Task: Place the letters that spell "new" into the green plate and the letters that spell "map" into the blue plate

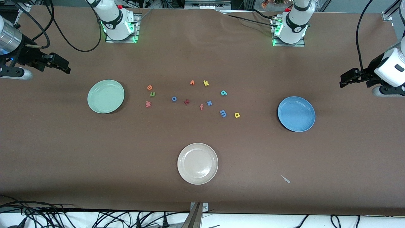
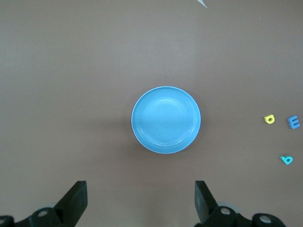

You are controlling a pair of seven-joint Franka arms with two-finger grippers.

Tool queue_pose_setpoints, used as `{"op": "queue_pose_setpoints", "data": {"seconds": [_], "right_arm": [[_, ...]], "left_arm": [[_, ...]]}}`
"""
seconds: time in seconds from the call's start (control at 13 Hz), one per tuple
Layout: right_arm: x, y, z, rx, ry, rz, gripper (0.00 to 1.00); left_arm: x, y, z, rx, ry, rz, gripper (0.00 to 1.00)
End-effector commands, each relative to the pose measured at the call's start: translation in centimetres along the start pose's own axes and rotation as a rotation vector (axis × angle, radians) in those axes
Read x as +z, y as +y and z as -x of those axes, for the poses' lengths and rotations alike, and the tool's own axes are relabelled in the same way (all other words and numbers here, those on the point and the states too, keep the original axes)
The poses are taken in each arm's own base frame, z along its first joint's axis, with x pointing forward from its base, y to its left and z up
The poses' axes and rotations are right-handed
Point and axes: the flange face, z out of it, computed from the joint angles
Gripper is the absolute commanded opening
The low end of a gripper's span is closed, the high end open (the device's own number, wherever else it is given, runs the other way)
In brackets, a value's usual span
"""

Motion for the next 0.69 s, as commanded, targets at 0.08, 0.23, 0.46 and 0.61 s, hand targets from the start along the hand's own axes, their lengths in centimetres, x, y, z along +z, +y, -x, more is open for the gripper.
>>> {"op": "queue_pose_setpoints", "data": {"seconds": [0.08, 0.23, 0.46, 0.61], "right_arm": [[-0.68, 0.05, 0.22, 0.002, 0.006, -0.006, 1.00], [-0.73, 0.06, 0.30, 0.002, 0.004, -0.006, 1.00], [-0.72, 0.05, 0.32, 0.002, 0.002, -0.007, 1.00], [-0.71, 0.05, 0.33, 0.002, 0.001, -0.007, 1.00]], "left_arm": [[0.07, 0.04, -0.06, 0.016, 0.004, -0.011, 1.00], [0.15, 0.04, -0.10, 0.018, 0.002, -0.011, 1.00], [0.24, -0.04, -0.15, 0.021, 0.001, -0.011, 1.00], [0.24, -0.13, -0.15, 0.019, 0.001, -0.010, 1.00]]}}
